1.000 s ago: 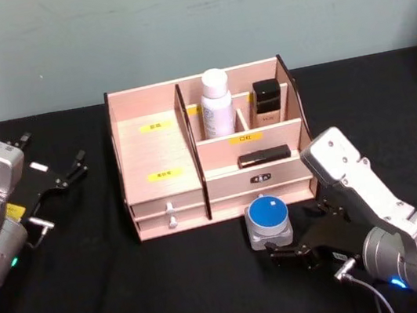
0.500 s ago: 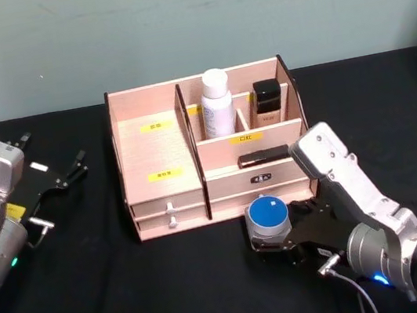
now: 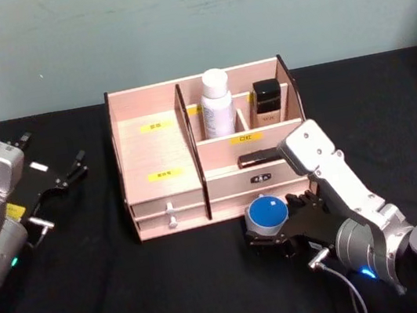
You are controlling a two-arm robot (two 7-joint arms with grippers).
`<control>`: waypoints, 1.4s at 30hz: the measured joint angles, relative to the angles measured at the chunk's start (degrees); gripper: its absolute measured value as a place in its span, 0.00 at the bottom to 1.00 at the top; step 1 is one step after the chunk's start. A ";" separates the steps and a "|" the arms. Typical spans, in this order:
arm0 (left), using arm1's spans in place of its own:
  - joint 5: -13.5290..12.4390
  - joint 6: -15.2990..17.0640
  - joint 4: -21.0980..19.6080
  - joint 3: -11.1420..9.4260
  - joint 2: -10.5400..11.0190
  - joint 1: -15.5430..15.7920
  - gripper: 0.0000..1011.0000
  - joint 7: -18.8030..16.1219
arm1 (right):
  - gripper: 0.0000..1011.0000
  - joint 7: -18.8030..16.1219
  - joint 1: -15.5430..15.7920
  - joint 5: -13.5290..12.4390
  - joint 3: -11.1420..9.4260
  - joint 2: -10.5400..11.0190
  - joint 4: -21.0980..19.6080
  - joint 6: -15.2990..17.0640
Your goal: Pick up the facial cleanser and watermelon frost from the table and place them into the tiered storage box.
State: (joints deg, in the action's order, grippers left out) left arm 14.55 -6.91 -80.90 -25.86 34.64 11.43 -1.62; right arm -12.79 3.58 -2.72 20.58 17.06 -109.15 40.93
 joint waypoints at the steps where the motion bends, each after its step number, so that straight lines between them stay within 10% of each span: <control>1: 0.00 0.00 0.00 0.00 0.00 0.00 0.99 0.00 | 0.99 0.00 -0.02 0.24 -0.01 -0.23 0.15 0.02; 29: 0.00 0.00 0.00 0.00 0.00 0.00 0.99 0.00 | 0.99 -0.52 -0.74 3.70 -0.40 -2.48 2.18 -1.65; 42: 0.00 0.00 0.00 0.00 0.00 0.00 0.99 0.00 | 0.72 -0.50 -0.72 3.62 -0.40 -2.45 2.13 -1.51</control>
State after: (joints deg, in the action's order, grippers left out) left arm 14.55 -6.91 -80.90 -25.86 34.64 11.43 -1.62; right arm -13.29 2.86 0.90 20.18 14.61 -107.02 39.42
